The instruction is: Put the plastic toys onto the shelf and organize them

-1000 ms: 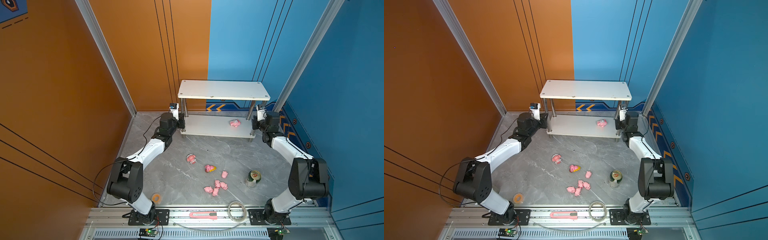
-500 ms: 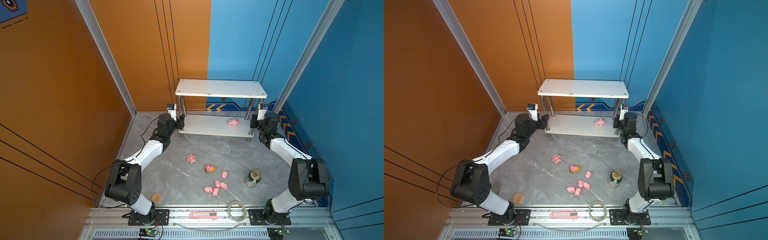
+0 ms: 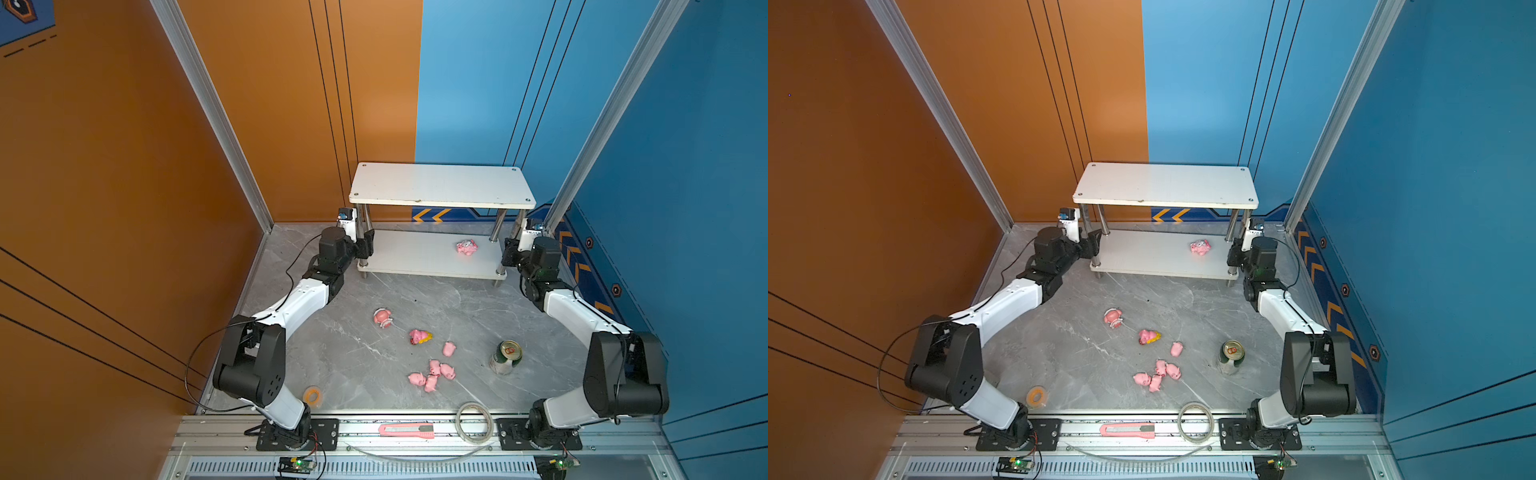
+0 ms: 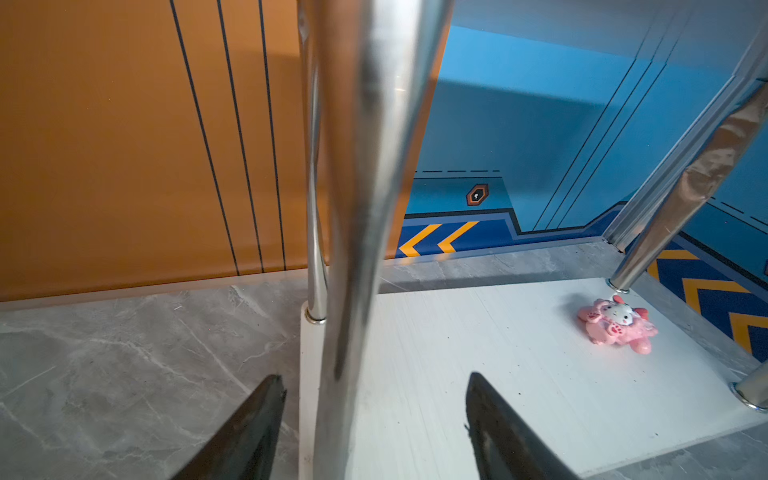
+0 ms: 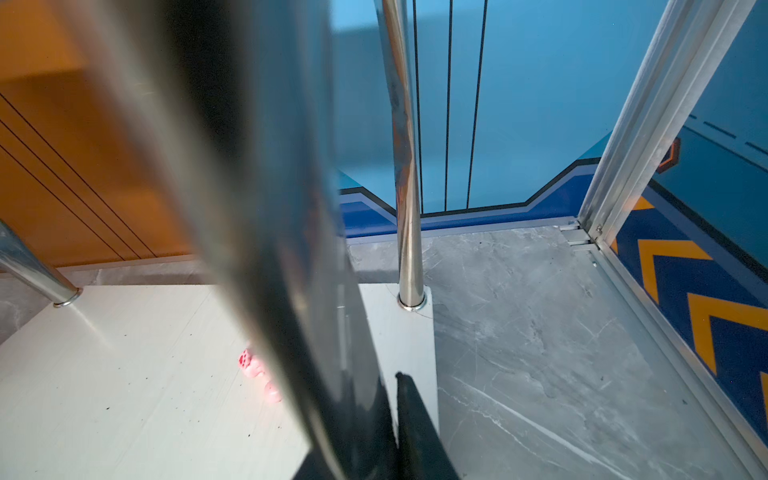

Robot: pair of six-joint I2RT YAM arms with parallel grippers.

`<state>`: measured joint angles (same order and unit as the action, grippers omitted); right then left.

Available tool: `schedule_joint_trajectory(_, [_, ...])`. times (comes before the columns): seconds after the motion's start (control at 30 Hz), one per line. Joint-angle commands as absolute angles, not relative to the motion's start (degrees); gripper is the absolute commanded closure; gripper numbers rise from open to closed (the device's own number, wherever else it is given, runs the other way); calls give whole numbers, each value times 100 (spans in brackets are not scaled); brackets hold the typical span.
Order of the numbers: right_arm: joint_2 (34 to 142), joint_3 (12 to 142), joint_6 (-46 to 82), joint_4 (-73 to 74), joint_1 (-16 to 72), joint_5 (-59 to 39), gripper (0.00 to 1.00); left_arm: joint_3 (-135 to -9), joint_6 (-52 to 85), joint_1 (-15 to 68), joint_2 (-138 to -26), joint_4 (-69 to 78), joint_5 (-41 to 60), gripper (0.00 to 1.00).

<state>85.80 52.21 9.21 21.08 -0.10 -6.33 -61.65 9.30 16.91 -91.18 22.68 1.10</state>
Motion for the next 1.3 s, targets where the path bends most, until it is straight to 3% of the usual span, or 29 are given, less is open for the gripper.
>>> schedule_joint_trajectory(0.0, [8662, 5043, 1378, 1582, -122, -824, 77, -6029, 1013, 1825, -8906, 2289, 151, 29])
schedule_joint_trajectory(0.4, [8818, 5448, 1922, 1111, -368, -1015, 69, -5039, 1207, 2086, -7846, 2296, -153, 25])
schedule_joint_trajectory(0.57, [8356, 5197, 2122, 1092, -245, -1061, 55, -4788, 1196, 2136, -7395, 2163, -288, 15])
schedule_joint_trajectory(0.8, [6706, 4367, 2552, -156, 254, 299, 31, -4308, 1348, 2184, -6800, 2034, -499, 10])
schedule_joint_trajectory(0.97, [6011, 4201, 3161, -1320, 1592, 1474, 24, -3955, 1449, 2236, -6445, 1873, -558, 10])
schedule_joint_trajectory(1.1, [6802, 4703, 3656, -1283, 2604, 1527, 11, -3829, 1501, 2336, -6429, 1864, -465, 9])
schedule_joint_trajectory(1.27, [8320, 5749, 3813, -836, 2805, 1332, 1, -3719, 1556, 2377, -6395, 1868, -282, 9])
